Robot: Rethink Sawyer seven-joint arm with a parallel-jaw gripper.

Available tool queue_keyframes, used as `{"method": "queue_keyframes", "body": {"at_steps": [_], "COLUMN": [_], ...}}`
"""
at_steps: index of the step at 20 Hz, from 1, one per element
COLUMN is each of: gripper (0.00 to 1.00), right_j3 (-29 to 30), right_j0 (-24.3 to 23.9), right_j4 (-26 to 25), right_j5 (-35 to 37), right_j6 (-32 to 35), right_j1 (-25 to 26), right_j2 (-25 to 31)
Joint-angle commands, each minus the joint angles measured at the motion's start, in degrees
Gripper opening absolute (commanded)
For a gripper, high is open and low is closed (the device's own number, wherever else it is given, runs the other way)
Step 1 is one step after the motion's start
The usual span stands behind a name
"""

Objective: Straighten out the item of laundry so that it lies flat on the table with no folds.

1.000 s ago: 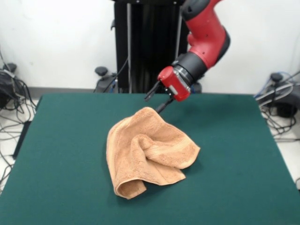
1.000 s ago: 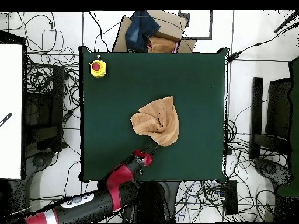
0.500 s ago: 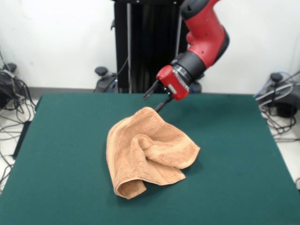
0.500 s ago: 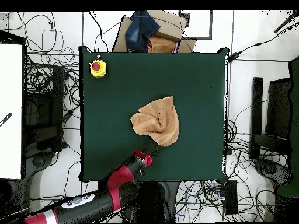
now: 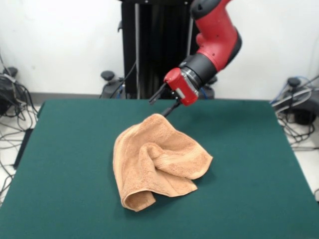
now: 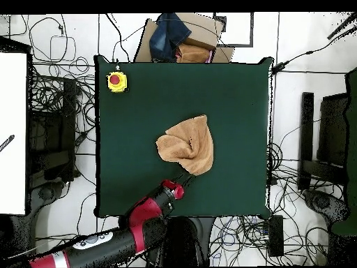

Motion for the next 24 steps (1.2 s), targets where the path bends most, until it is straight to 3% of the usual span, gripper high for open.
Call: {"method": "queue_keyframes", "body": {"at_steps": [1,10,24], "gripper": [1.0,1.0,1.0], "right_j3": [-5.72,-7.72,-10.69], "right_j0": [0.3,-0.48,1.14], "right_j4": [3.34,4.4,10.97], "right_j5": [-1.55,-1.68,-0.76], "right_j6": [6.71,6.52,5.24], "right_j1": [3.29,4.95,7.99], "right_j2": [2.91,1.73,1.78]}}
